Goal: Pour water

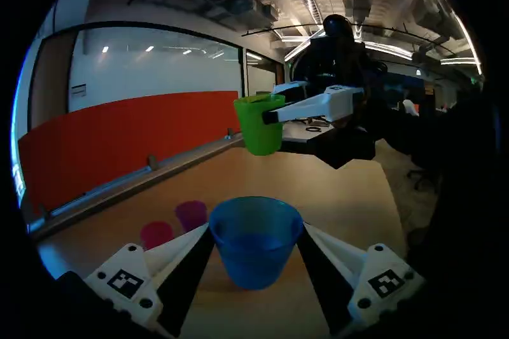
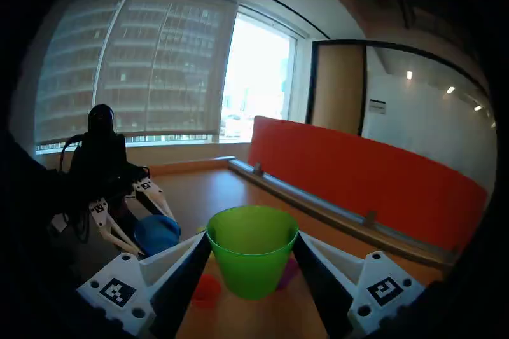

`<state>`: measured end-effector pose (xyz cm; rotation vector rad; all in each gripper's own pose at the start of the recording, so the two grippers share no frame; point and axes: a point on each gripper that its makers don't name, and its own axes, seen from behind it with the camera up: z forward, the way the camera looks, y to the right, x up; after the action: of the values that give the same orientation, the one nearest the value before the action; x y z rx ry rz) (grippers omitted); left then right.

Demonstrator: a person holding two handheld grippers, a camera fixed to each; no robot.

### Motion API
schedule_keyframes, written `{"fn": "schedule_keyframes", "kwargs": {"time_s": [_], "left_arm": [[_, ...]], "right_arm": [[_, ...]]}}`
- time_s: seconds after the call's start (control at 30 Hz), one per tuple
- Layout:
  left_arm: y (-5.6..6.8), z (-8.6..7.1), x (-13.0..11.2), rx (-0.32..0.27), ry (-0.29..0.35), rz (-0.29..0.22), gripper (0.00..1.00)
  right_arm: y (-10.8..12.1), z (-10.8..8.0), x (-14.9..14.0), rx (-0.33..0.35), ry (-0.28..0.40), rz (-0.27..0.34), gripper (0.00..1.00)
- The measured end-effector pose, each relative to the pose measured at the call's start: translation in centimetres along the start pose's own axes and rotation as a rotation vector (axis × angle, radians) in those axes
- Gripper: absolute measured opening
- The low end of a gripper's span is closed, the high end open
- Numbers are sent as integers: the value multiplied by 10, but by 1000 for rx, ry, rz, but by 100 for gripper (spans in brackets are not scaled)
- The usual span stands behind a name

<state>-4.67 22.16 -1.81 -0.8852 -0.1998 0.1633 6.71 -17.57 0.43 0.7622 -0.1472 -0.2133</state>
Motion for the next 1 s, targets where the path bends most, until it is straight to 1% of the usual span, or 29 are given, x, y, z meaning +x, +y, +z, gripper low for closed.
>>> {"fn": "schedule_keyframes", "kwargs": {"time_s": [0.1, 0.3, 0.5, 0.77, 1.0], "left_arm": [[-4, -2, -4, 9, -25, 9, 87], [-9, -6, -12, 17, -74, 5, 87], [-15, -8, -20, 27, -119, 27, 87], [-20, -11, -37, 29, -186, 17, 87], [-25, -16, -51, 31, -247, 27, 87]], "right_arm": [[0, -1, -7, 9, -19, 3, 91], [-1, -4, -22, 22, -50, 4, 91], [0, -6, -38, 31, -91, 7, 91], [-1, -6, -63, 45, -151, -3, 91], [-5, -4, -81, 66, -202, -2, 91]]}}
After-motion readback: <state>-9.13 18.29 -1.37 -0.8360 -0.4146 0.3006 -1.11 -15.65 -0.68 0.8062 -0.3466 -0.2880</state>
